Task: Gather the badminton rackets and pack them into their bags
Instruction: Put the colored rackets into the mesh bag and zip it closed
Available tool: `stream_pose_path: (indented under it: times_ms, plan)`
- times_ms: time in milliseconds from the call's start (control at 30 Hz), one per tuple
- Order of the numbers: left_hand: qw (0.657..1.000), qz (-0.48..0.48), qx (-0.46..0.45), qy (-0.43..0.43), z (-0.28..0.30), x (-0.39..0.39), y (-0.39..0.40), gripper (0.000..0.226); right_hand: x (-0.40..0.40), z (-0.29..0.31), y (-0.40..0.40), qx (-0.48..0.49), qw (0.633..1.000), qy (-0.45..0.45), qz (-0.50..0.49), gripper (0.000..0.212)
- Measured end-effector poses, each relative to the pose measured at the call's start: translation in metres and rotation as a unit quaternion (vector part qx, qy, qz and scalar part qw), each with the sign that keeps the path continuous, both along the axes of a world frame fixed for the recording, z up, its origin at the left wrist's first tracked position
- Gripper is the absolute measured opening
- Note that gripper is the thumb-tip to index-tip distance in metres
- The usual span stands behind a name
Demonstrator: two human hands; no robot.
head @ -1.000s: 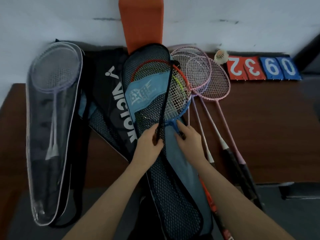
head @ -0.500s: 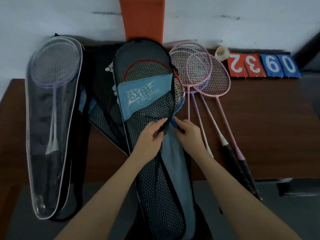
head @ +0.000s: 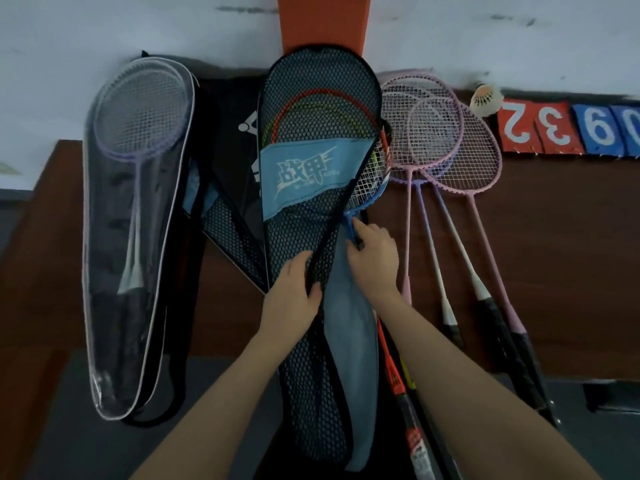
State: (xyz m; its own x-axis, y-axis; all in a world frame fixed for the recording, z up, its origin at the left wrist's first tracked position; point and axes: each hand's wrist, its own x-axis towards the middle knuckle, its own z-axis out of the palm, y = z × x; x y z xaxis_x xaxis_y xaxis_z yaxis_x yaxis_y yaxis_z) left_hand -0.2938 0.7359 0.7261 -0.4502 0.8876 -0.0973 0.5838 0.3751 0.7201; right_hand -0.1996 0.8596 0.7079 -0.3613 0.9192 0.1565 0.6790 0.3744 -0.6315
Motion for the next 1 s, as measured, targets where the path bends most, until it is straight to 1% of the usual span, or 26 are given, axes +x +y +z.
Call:
stream_pose_path:
  times_ms: [67, 167, 233, 300, 400, 467, 567, 667, 800, 900, 933, 1000]
  plan:
    - [1.0, 0.012, 0.004, -0.01, -0.005, 0.0, -0.008, 0.046, 0.002, -0.006, 0.0, 0.03, 0.999, -0.021, 0.003, 0.038]
    - [0.999, 0.032, 0.011, -0.033, -0.006, -0.002, -0.01, 0.045, 0.007, -0.01, -0.001, 0.018, 0.999, -0.028, 0.007, 0.037]
    - [1.0, 0.012, 0.006, -0.018, -0.007, 0.0, -0.011, 0.046, 0.014, -0.01, -0.003, 0.004, 0.999, -0.03, 0.014, 0.037]
    - [1.0, -0.02, -0.002, -0.002, -0.008, 0.004, -0.013, 0.054, 0.026, -0.007, -0.012, -0.018, 0.999, -0.017, 0.021, 0.035]
    - [0.998, -0.065, -0.024, 0.007, -0.012, 0.016, -0.02, 0.07, 0.056, 0.0, -0.039, -0.025, 1.0, 0.002, 0.013, 0.029]
    - [0.997, -0.07, -0.022, 0.013, -0.011, 0.026, -0.027, 0.079, 0.077, 0.004, -0.063, -0.027, 1.0, 0.0, 0.011, 0.027]
    - [0.998, -0.042, -0.028, 0.039, -0.005, 0.043, -0.04, 0.088, 0.108, 0.004, -0.091, -0.043, 0.998, -0.037, -0.018, 0.029]
    - [0.994, -0.012, -0.064, 0.088, -0.003, 0.062, -0.056, 0.091, 0.132, 0.003, -0.114, -0.077, 0.989, -0.109, -0.059, 0.035]
    - [0.993, -0.003, -0.069, 0.091, -0.006, 0.084, -0.074, 0.087, 0.152, 0.009, -0.138, -0.101, 0.98, -0.17, -0.022, 0.048]
    - [0.997, 0.014, -0.063, 0.036, -0.003, 0.096, -0.089, 0.078, 0.166, 0.013, -0.146, -0.126, 0.968, -0.212, 0.035, 0.06]
    - [0.997, 0.026, -0.065, 0.013, -0.001, 0.098, -0.095, 0.073, 0.169, 0.015, -0.146, -0.134, 0.966, -0.216, 0.051, 0.061]
    - [0.997, 0.044, -0.063, -0.014, -0.002, 0.102, -0.104, 0.06, 0.172, 0.02, -0.143, -0.155, 0.967, -0.19, 0.067, 0.059]
